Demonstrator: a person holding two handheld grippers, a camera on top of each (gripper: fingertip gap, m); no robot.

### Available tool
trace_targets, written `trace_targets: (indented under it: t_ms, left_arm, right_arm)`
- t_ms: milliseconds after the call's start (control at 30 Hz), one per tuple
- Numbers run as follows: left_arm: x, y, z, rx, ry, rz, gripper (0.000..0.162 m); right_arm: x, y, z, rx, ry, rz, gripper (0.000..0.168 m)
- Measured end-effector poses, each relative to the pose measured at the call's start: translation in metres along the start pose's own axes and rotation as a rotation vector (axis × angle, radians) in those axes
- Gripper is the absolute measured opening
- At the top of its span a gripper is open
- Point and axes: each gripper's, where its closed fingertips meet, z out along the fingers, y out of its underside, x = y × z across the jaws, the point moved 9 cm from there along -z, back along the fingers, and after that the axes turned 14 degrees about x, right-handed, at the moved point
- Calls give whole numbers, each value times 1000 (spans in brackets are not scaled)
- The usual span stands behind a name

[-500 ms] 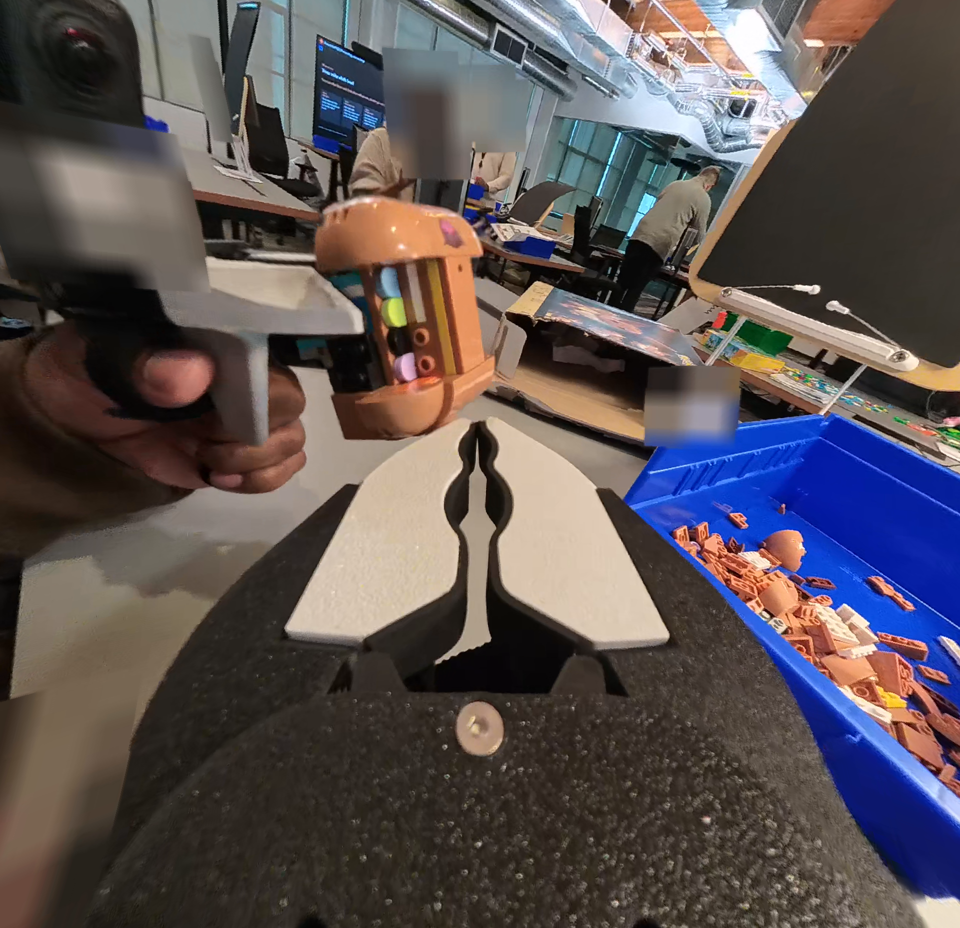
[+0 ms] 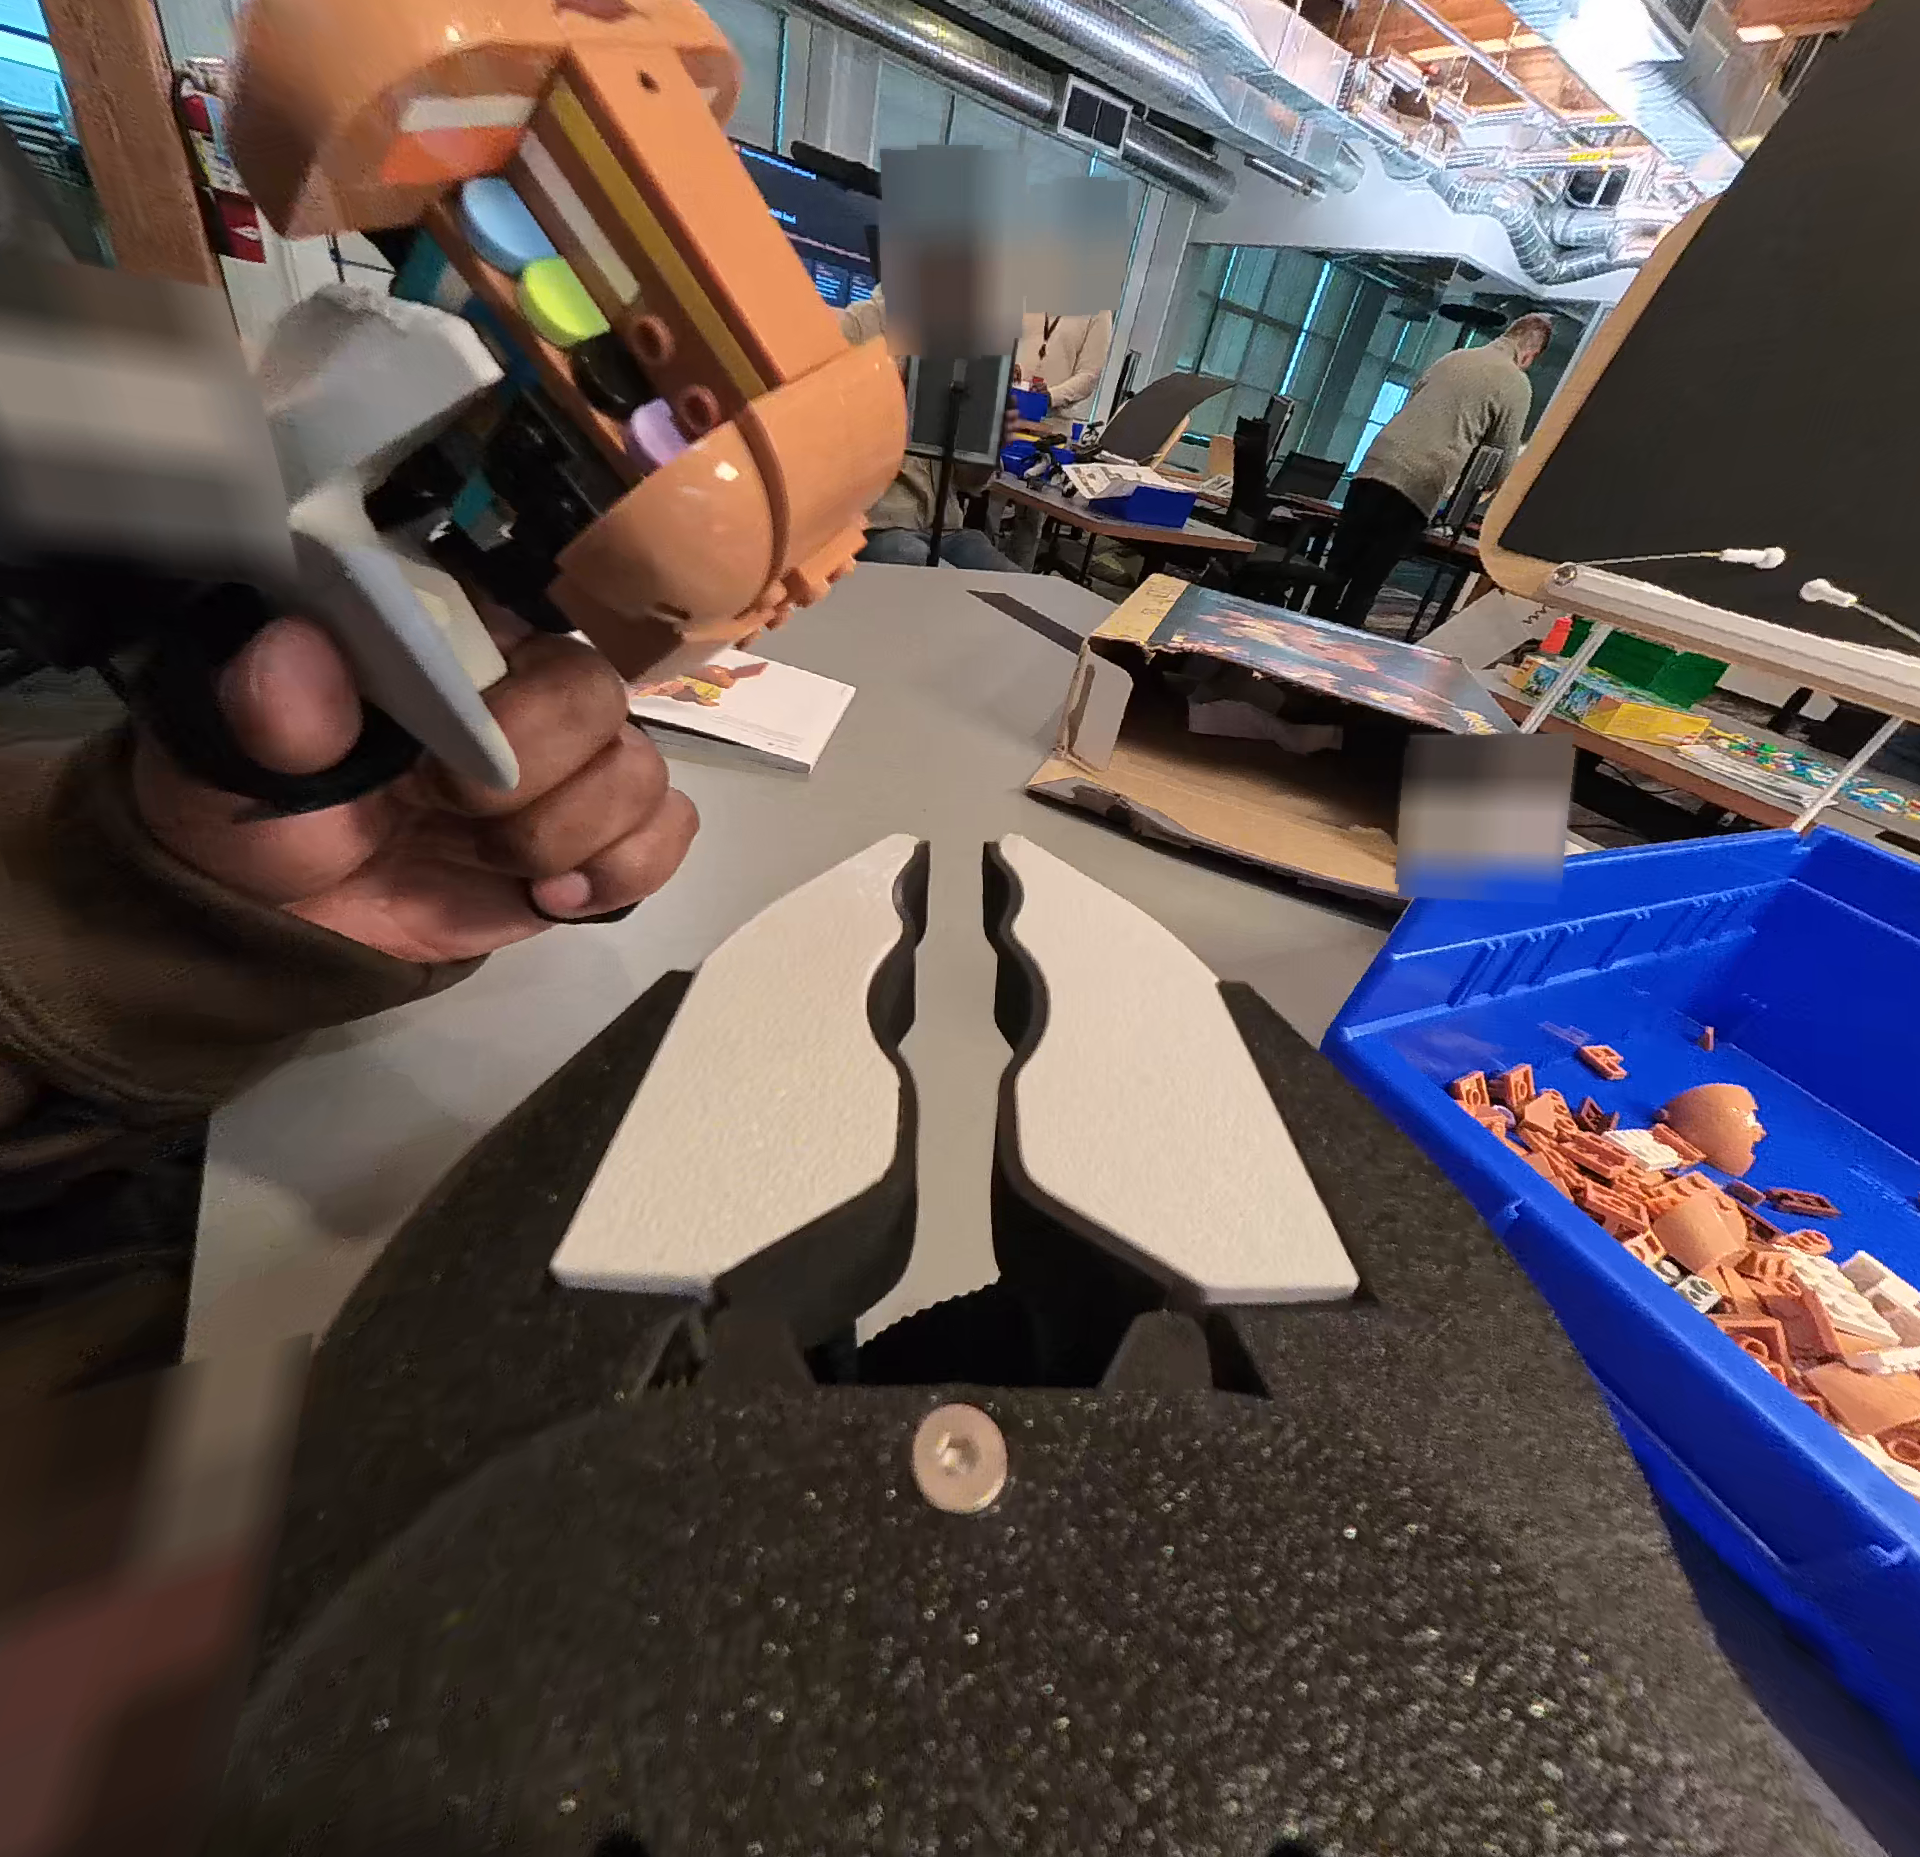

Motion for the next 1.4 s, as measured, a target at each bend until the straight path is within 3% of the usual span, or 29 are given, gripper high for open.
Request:
trace_targets:
  t_ms: [100, 167, 333, 433, 1067, 1400]
  left_arm:
    - [-1, -1, 0, 10, 10, -39, 37]
    - [-7, 1, -2, 31, 13, -179, 37]
    - [-36, 21, -14, 209, -42, -920, 37]
    - [-43, 37, -19, 272, -89, -1186, 37]
    - [-32, 42, -11, 239, 28, -1314, 36]
    - [-39, 48, -16, 313, -65, -1418, 37]
  right_arm:
    - [-1, 0, 0, 1, -6, -1, 9]
    - [-1, -1, 0, 8, -14, -1, 9]
    - [-5, -4, 0, 45, -48, -16, 14]
    - [-9, -6, 0, 62, -69, -48, 16]
    - [-15, -10, -2, 97, -101, -106, 20]
    - [-16, -11, -2, 105, -106, -116, 21]
